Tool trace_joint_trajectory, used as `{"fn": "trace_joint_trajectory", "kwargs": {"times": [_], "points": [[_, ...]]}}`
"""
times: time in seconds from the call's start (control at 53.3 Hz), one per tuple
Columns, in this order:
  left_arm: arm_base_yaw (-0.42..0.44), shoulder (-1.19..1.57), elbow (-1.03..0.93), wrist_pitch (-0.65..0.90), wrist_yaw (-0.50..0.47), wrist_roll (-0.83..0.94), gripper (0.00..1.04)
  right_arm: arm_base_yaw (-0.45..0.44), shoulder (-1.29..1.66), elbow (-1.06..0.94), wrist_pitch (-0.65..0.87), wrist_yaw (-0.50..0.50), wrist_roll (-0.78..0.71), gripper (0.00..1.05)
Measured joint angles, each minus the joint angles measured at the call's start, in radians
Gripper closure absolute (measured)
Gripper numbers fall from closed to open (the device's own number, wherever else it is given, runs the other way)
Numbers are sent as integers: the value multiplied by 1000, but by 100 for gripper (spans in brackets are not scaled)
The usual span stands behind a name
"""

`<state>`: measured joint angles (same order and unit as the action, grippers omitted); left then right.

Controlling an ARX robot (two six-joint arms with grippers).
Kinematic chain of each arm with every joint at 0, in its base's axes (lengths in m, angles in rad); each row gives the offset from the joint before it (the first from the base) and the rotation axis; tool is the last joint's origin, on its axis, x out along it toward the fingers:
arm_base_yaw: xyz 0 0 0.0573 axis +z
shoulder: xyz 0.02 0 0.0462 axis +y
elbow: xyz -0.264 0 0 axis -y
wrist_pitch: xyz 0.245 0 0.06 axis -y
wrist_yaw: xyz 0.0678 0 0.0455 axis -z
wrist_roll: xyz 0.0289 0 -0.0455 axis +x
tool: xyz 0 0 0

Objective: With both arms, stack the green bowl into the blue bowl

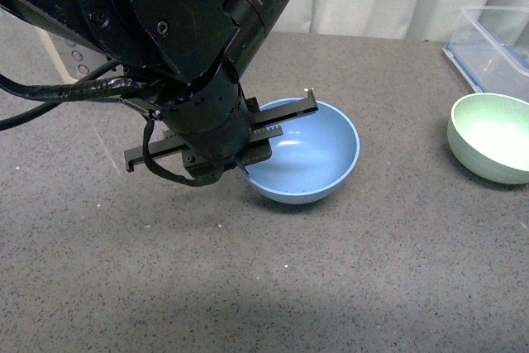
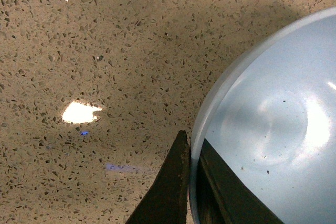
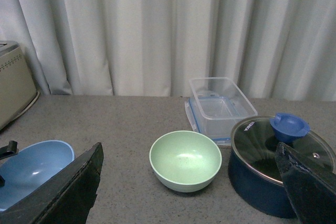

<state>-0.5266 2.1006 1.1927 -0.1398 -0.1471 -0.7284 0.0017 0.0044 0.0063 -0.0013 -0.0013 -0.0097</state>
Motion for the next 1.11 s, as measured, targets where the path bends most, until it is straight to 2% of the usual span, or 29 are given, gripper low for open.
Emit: {"fn": "trace_joint_trajectory", "kwargs": {"times": [0.075,0.169,0.394,0.488,0.6,0.619,0.638,0.713,0.75,0.807,0.901,0.976,1.107], "points": [[0,0,0,-3,-2,0,100,0,0,0,0,0,0,9],[3,-1,-2,-3,10,-3,82,0,0,0,0,0,0,9],[30,-42,-50,21,-7,-3,52,0,0,0,0,0,0,9],[79,-122,-113,60,-5,-2,34,0,0,0,0,0,0,9],[205,-276,-260,173,11,31,10,0,0,0,0,0,0,9],[228,-288,-307,274,-15,73,13,0,0,0,0,0,0,9],[266,-307,-384,446,-31,154,18,0,0,0,0,0,0,9],[376,-385,-647,936,11,402,34,0,0,0,0,0,0,9],[404,-431,-732,1115,8,508,42,0,0,0,0,3,0,9],[418,-505,-794,1252,19,586,50,0,2,0,0,2,0,9],[423,-609,-851,1315,47,653,65,0,0,0,0,-2,0,9],[431,-652,-895,1310,53,680,75,0,0,0,0,0,0,9],[446,-745,-989,1271,77,705,101,0,0,0,0,1,0,9]]}}
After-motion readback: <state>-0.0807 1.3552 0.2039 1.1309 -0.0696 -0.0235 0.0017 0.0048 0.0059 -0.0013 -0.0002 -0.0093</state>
